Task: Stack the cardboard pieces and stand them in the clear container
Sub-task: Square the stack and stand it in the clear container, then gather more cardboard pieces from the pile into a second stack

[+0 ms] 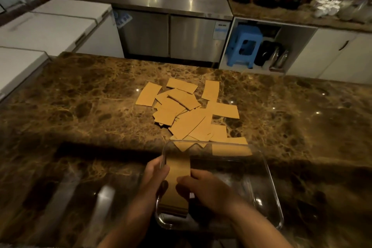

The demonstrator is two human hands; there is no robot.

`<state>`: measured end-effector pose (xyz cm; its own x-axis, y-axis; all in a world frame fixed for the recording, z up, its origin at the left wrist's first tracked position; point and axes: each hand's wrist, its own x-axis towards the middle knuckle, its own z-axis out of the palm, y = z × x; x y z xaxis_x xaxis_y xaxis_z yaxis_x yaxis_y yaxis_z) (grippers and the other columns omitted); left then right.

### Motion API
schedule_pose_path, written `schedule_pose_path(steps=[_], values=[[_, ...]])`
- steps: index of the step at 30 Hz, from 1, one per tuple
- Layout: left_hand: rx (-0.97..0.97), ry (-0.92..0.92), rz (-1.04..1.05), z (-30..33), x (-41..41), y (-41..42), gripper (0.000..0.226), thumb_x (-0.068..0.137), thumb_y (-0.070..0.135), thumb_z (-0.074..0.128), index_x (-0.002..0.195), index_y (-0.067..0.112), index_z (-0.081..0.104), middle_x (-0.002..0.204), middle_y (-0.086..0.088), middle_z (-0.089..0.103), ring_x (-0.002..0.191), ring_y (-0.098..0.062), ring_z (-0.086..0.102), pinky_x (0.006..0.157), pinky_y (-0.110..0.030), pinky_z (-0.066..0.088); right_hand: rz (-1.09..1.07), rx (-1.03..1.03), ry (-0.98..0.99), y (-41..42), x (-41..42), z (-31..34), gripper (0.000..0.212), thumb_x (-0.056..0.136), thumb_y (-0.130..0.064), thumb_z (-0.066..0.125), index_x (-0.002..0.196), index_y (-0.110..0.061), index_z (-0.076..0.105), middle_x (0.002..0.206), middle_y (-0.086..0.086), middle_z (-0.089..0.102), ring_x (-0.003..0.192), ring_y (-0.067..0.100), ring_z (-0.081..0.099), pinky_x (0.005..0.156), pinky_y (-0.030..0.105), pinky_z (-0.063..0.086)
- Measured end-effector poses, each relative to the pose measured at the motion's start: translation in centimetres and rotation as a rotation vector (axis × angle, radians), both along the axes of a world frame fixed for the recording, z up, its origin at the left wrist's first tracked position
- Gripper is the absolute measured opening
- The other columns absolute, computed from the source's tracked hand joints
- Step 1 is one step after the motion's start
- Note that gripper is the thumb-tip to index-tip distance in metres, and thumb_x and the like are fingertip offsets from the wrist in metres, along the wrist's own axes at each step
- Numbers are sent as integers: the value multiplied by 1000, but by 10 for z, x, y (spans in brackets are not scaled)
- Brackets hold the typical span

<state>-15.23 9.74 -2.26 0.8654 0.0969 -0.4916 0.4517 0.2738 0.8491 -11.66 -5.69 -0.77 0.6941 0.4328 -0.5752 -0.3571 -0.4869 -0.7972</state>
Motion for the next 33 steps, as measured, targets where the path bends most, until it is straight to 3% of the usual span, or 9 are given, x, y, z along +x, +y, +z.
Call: schedule_pose_path(steps=[3,5,7,11,16,20,24,30,33], values=[[91,-5,-21,-3,7,16,31,105,9,39,122,-5,60,86,-16,66,77,-25,61,60,-21,47,124,-145,-57,-15,9,11,46,85,-66,50,102,-29,71,100,-2,73,97,19,68,91,42,53],[171,-1,21,10,13,23,22,100,17,50,107,8,69,96,-13,74,89,-28,69,75,-31,51,159,-133,-104,-28,19,25,51,74,-76,51,94,-34,73,93,-4,73,93,17,70,91,44,56],[271,-113,33,21,24,31,13,90,25,65,101,23,72,99,0,76,95,-18,70,79,-34,51,117,7,-99,-45,40,44,46,71,-73,58,98,-39,73,96,-5,76,90,13,73,80,36,59],[475,-268,-177,32,92,35,36,82,8,78,107,29,64,111,1,68,103,-18,67,70,-22,58,-177,158,-139,-62,109,65,36,86,-50,67,108,-22,71,97,0,79,78,17,74,63,24,56],[875,-21,-432,17,174,4,62,74,29,87,128,29,56,116,4,59,102,-18,64,83,-37,59,-185,-267,-147,-44,172,33,35,92,-46,64,101,-12,65,91,3,67,81,18,66,71,31,57],[1059,30,-491,0,193,-14,75,68,34,90,133,20,55,119,-3,65,98,-19,62,71,-28,50,-153,-353,-30,-24,183,10,34,85,-46,70,78,-14,62,61,2,67,44,11,64,39,18,48],[1098,29,-465,-5,198,-23,75,65,40,91,127,15,56,116,-6,65,95,-21,59,73,-32,51,-95,-293,3,-14,187,-1,30,84,-37,73,70,-12,64,54,2,59,45,14,55,47,23,47],[816,75,-482,0,205,-15,80,61,43,93,128,20,56,106,2,61,93,-17,61,69,-29,50,-170,-214,87,-24,189,4,15,95,-28,66,90,-14,64,83,6,66,72,17,65,53,26,57],[636,74,-444,8,205,-8,56,68,45,88,115,28,60,88,-4,71,58,-9,59,46,-23,45,-192,-201,-16,-36,192,13,10,98,-20,61,105,-16,65,91,9,70,81,20,68,61,29,61]])
